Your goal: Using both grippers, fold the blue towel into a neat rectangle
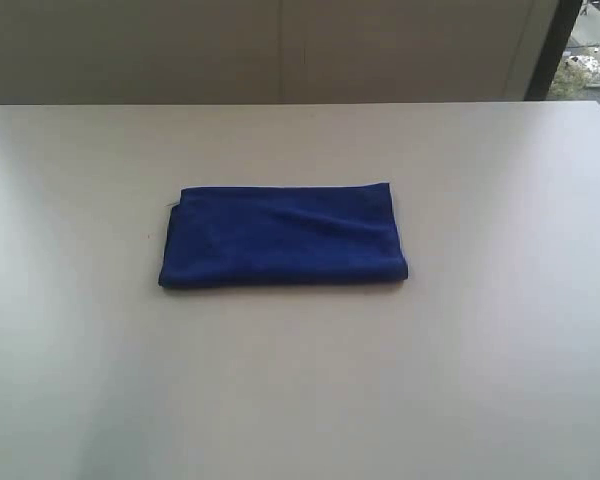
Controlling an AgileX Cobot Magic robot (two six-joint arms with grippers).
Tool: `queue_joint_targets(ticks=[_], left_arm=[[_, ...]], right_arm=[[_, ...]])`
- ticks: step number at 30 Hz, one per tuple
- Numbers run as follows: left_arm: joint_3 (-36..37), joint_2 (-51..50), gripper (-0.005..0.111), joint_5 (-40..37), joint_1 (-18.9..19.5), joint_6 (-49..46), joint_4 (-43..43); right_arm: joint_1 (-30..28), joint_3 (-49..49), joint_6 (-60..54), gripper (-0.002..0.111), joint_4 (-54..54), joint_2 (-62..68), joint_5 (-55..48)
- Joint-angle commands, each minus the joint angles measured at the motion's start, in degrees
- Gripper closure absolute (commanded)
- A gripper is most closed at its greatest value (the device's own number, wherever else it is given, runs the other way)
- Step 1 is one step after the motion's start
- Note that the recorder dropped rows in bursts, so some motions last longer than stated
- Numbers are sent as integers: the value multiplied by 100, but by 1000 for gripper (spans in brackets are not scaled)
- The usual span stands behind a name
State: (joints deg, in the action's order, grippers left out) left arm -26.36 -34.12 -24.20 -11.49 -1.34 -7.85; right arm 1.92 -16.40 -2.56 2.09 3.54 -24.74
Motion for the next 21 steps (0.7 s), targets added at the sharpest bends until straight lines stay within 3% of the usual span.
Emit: queue_joint_targets(ticks=[1,21], left_arm=[[31,38,107,-67,2,-19,-62],[31,38,107,-67,2,-19,-62]], right_arm=[[-27,428,-16,108,-61,-245,60],[-27,1439,-16,108,-50,-354,247]])
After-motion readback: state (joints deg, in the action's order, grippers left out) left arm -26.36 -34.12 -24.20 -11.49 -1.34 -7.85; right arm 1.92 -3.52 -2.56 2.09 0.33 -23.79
